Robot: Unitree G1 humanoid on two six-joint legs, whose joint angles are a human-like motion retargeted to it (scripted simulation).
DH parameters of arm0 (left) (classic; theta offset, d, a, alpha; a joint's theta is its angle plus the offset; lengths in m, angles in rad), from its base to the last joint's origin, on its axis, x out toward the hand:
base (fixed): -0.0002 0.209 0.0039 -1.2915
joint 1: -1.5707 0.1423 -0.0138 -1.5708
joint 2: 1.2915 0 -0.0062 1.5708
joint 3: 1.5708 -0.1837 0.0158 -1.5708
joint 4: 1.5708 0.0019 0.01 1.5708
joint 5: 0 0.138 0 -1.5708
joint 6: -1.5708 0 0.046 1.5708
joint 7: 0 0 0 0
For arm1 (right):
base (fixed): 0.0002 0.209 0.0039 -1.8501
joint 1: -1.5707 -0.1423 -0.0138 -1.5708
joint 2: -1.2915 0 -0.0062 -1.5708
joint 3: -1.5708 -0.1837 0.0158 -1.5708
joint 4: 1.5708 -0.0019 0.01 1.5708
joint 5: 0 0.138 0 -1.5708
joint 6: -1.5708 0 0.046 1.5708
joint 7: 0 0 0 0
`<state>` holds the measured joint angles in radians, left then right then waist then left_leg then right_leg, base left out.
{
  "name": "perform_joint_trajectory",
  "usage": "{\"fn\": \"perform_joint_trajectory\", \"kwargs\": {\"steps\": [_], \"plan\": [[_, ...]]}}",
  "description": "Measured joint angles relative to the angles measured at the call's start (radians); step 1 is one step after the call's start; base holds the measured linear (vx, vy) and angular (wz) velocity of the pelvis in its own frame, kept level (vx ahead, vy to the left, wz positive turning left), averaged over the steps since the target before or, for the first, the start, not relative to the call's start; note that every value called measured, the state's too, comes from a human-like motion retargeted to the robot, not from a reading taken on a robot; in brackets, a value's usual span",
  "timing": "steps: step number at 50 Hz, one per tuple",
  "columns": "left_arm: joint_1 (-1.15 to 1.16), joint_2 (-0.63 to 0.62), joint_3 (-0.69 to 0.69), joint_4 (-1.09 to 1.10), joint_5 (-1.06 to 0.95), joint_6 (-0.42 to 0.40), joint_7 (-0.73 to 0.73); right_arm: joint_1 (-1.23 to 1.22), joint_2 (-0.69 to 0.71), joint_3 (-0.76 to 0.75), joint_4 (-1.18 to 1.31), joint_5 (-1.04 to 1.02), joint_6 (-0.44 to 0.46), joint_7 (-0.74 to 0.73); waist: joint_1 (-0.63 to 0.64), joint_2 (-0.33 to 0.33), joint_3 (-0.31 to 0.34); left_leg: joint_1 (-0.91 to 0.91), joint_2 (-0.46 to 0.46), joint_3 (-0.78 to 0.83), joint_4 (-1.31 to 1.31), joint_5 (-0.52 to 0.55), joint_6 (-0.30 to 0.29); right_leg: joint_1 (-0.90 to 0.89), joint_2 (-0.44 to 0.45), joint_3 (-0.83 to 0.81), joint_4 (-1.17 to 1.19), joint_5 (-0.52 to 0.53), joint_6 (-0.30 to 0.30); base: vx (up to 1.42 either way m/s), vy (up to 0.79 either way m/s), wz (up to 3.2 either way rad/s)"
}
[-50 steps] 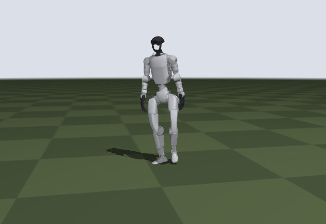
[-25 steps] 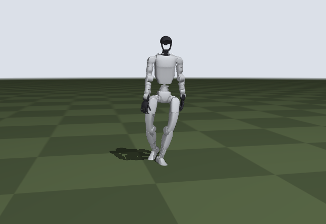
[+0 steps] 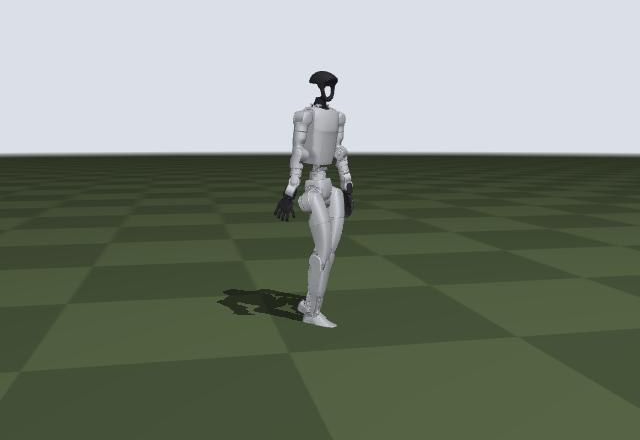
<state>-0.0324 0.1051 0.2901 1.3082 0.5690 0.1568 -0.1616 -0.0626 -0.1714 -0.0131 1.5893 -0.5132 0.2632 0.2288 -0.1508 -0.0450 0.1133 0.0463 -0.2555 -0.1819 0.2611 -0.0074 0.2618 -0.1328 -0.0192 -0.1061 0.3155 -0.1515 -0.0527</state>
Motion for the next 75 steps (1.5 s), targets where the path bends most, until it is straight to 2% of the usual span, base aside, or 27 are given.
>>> {"fn": "perform_joint_trajectory", "kwargs": {"steps": [4,8,10,12,17,20,22,23,25,27,30,32,34,37,42,45,48,50,55,60,63,65,67,68,70,72,75], "plan": [[0.037,-0.013,0.041,0.045,-0.004,0.008,0.056,-0.044,0.020,0.022,-0.020,-0.011,-0.014,-0.018,0.035,-0.012,0.009,-0.033,0.004,0.135,0.108,0.049,-0.013,0.053,-0.034,-0.053,-0.043,-0.008,0.012,0.17,-0.05,0.86],[0.102,-0.027,0.112,0.092,-0.031,0.003,0.048,-0.116,0.045,0.065,-0.033,-0.047,-0.007,-0.016,0.001,-0.020,-0.011,-0.099,0.089,0.427,0.251,0.131,-0.122,0.118,-0.047,-0.132,-0.122,-0.013,0.013,0.19,-0.06,1.01],[0.124,-0.027,0.134,0.114,-0.021,0.015,0.012,-0.142,0.059,0.079,-0.066,-0.058,-0.010,-0.010,-0.017,-0.022,-0.015,-0.140,0.131,0.543,0.339,0.108,-0.179,0.144,-0.049,-0.169,-0.151,-0.016,0.011,0.18,-0.06,1.11],[0.135,-0.022,0.132,0.141,0.000,0.033,-0.016,-0.155,0.066,0.088,-0.112,-0.056,-0.027,-0.002,-0.015,-0.038,-0.017,-0.204,0.159,0.623,0.452,0.019,-0.113,0.168,-0.064,-0.190,-0.177,-0.022,0.013,0.11,-0.02,0.95],[0.140,-0.014,0.111,0.170,0.087,0.061,-0.053,-0.166,0.081,0.103,-0.222,-0.040,-0.072,-0.024,0.028,-0.047,-0.012,-0.368,0.226,0.656,0.573,-0.178,-0.046,0.200,-0.061,-0.219,-0.222,-0.035,0.009,0.09,0.00,0.59],[0.143,-0.020,0.094,0.149,0.116,0.052,-0.062,-0.171,0.087,0.110,-0.259,-0.038,-0.093,-0.018,0.064,-0.042,-0.007,-0.430,0.236,0.631,0.493,-0.244,-0.075,0.215,-0.049,-0.241,-0.242,-0.047,0.008,0.09,0.04,0.30],[0.146,-0.032,0.093,0.127,0.120,0.040,-0.053,-0.178,0.089,0.114,-0.266,-0.045,-0.104,0.009,0.084,-0.031,-0.003,-0.460,0.245,0.595,0.411,-0.255,-0.125,0.225,-0.028,-0.247,-0.253,-0.053,0.011,0.09,0.06,0.13],[0.149,-0.038,0.093,0.117,0.116,0.029,-0.049,-0.181,0.092,0.117,-0.267,-0.052,-0.107,0.027,0.088,-0.022,-0.001,-0.469,0.250,0.576,0.363,-0.248,-0.153,0.233,-0.014,-0.251,-0.259,-0.056,0.013,0.16,0.09,0.10],[0.156,-0.047,0.090,0.104,0.102,0.002,-0.051,-0.182,0.103,0.126,-0.261,-0.064,-0.108,0.062,0.089,-0.003,0.004,-0.468,0.265,0.546,0.261,-0.170,-0.206,0.256,0.019,-0.252,-0.271,-0.064,0.016,0.26,0.11,0.04],[0.162,-0.050,0.081,0.101,0.098,-0.014,-0.070,-0.176,0.113,0.135,-0.250,-0.073,-0.107,0.083,0.087,0.010,0.001,-0.449,0.278,0.521,0.196,-0.018,-0.255,0.282,0.042,-0.251,-0.284,-0.075,0.023,0.30,0.10,0.08],[0.156,-0.052,0.074,0.101,0.127,-0.001,-0.101,-0.161,0.124,0.137,-0.231,-0.091,-0.104,0.084,0.071,-0.008,-0.019,-0.466,0.264,0.553,0.284,-0.083,-0.188,0.309,0.020,-0.276,-0.299,-0.083,0.049,0.31,0.13,0.22],[0.147,-0.050,0.069,0.093,0.144,0.012,-0.104,-0.145,0.129,0.142,-0.214,-0.090,-0.102,0.066,0.074,-0.018,-0.021,-0.464,0.266,0.570,0.298,-0.033,-0.148,0.328,0.007,-0.284,-0.301,-0.082,0.065,0.33,0.16,0.03],[0.136,-0.046,0.055,0.080,0.143,0.011,-0.098,-0.135,0.124,0.144,-0.188,-0.080,-0.098,0.056,0.082,-0.025,-0.022,-0.475,0.256,0.576,0.334,0.010,-0.077,0.338,-0.012,-0.292,-0.290,-0.075,0.085,0.25,0.15,-0.02],[0.122,-0.042,0.047,0.056,0.123,-0.011,-0.078,-0.124,0.106,0.151,-0.153,-0.078,-0.086,0.055,0.112,-0.032,-0.022,-0.463,0.263,0.597,0.374,0.006,0.000,0.341,-0.042,-0.280,-0.252,-0.057,0.114,0.31,0.15,-0.50],[0.112,-0.025,0.072,0.044,0.073,-0.014,-0.058,-0.084,0.080,0.144,-0.143,-0.115,-0.081,0.002,0.136,-0.007,-0.025,-0.394,0.341,0.589,0.423,-0.101,0.000,0.350,-0.026,-0.227,-0.159,0.057,0.137,0.39,0.05,-0.82],[0.090,-0.006,0.085,0.056,0.056,0.003,-0.049,-0.055,0.066,0.128,-0.152,-0.095,-0.082,-0.015,0.128,0.022,-0.016,-0.342,0.370,0.581,0.392,-0.116,0.000,0.336,-0.029,-0.246,-0.059,0.211,0.142,0.36,0.16,-0.47],[0.068,0.016,0.081,0.063,0.034,-0.001,-0.037,-0.027,0.047,0.107,-0.174,-0.090,-0.077,0.017,0.096,0.061,0.002,-0.262,0.383,0.588,0.290,-0.101,0.000,0.237,-0.023,-0.203,0.150,0.351,0.157,0.26,0.27,-0.01],[0.054,0.031,0.079,0.063,0.019,-0.013,-0.021,-0.011,0.034,0.102,-0.192,-0.097,-0.066,0.022,0.057,0.078,0.014,-0.220,0.378,0.587,0.216,-0.073,0.000,0.151,-0.022,-0.198,0.312,0.315,0.164,0.19,0.28,0.29],[0.001,0.083,0.067,0.065,0.012,0.000,0.014,0.017,0.010,0.092,-0.194,-0.133,0.005,-0.089,-0.046,0.079,0.023,-0.152,0.327,0.571,0.067,-0.011,0.000,-0.019,0.013,-0.223,0.491,0.094,0.209,0.15,0.14,0.56],[-0.054,0.099,0.045,0.035,0.011,0.007,0.037,0.059,-0.010,0.068,-0.142,-0.149,0.017,-0.088,-0.062,0.042,0.021,-0.085,0.263,0.585,-0.022,0.014,0.000,-0.080,0.040,-0.271,0.299,-0.051,0.154,0.24,0.03,0.31],[-0.086,0.098,0.016,0.016,-0.011,-0.014,0.037,0.077,-0.013,0.051,-0.098,-0.131,0.032,-0.023,-0.080,-0.008,0.038,-0.041,0.216,0.582,-0.017,0.020,0.000,-0.072,0.076,-0.203,0.095,-0.113,0.131,0.27,-0.04,0.53],[-0.108,0.096,-0.012,0.013,-0.016,-0.025,0.040,0.086,-0.013,0.043,-0.072,-0.122,0.053,0.027,-0.080,-0.041,0.051,-0.010,0.194,0.588,0.004,0.006,0.000,-0.042,0.072,-0.189,-0.012,-0.100,0.063,0.32,-0.09,0.48],[-0.122,0.091,-0.048,0.010,0.000,-0.028,0.030,0.097,-0.010,0.041,-0.046,-0.120,0.062,0.067,-0.073,-0.059,0.058,0.022,0.177,0.572,0.025,-0.024,0.000,0.005,0.068,-0.205,-0.086,-0.043,-0.042,0.38,-0.11,0.40],[-0.122,0.087,-0.067,0.006,0.012,-0.031,0.020,0.106,-0.009,0.042,-0.035,-0.123,0.065,0.080,-0.069,-0.060,0.055,0.035,0.171,0.564,0.033,-0.046,0.000,0.032,0.077,-0.186,-0.114,-0.081,-0.059,0.43,-0.06,0.30],[-0.114,0.077,-0.095,-0.011,0.058,-0.047,-0.009,0.118,-0.008,0.033,-0.015,-0.145,0.067,0.106,-0.043,-0.061,0.041,0.050,0.161,0.562,0.051,-0.081,0.000,0.087,0.054,-0.281,-0.137,-0.178,-0.054,0.44,-0.01,0.17],[-0.091,0.053,-0.098,-0.029,0.111,-0.066,0.002,0.120,-0.006,0.018,-0.002,-0.165,0.069,0.104,-0.029,-0.067,0.035,0.076,0.144,0.564,0.057,-0.097,0.000,0.100,0.060,-0.174,-0.150,-0.180,-0.031,0.43,0.01,0.13],[-0.039,0.009,-0.082,-0.030,0.142,-0.097,0.123,0.100,-0.013,0.006,-0.008,-0.171,0.071,0.073,0.000,-0.054,0.030,0.100,0.139,0.606,0.074,-0.081,0.000,0.123,0.036,-0.188,-0.148,-0.190,-0.006,0.39,0.11,-0.20]]}}
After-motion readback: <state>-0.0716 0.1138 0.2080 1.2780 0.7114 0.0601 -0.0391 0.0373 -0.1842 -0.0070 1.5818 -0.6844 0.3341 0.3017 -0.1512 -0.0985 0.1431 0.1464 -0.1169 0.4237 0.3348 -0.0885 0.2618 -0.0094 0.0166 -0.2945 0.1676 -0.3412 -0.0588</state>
